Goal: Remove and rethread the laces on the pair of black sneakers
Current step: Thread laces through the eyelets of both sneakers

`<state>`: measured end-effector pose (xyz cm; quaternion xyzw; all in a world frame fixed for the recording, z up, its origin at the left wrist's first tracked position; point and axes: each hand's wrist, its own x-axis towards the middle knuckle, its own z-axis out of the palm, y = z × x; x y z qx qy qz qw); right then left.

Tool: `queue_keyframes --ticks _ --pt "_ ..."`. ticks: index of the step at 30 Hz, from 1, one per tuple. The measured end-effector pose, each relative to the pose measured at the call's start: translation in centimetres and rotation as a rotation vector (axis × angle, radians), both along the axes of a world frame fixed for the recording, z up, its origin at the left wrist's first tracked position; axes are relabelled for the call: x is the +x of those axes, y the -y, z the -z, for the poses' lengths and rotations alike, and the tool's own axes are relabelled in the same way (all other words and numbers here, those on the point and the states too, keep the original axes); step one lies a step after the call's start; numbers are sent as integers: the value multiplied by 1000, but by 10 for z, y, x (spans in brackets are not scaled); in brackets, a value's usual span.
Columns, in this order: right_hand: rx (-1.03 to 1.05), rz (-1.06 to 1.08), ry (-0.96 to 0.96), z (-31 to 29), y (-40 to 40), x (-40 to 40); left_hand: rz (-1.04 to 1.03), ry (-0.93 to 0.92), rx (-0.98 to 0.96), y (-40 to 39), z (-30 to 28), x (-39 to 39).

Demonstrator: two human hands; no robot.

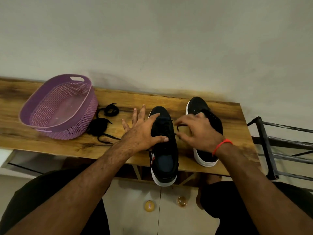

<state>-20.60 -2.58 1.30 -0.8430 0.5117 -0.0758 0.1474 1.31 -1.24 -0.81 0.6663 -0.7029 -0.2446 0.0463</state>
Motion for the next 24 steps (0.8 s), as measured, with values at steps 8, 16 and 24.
queue_keyframes --ticks 8,16,24 --pt "39 276 185 -15 12 -15 -13 1 18 -1 -3 2" --pt "60 112 -77 -5 2 -16 -15 -15 60 1 -2 -2" --pt "118 -6 -80 -9 9 -9 -22 -37 81 0 -4 4"
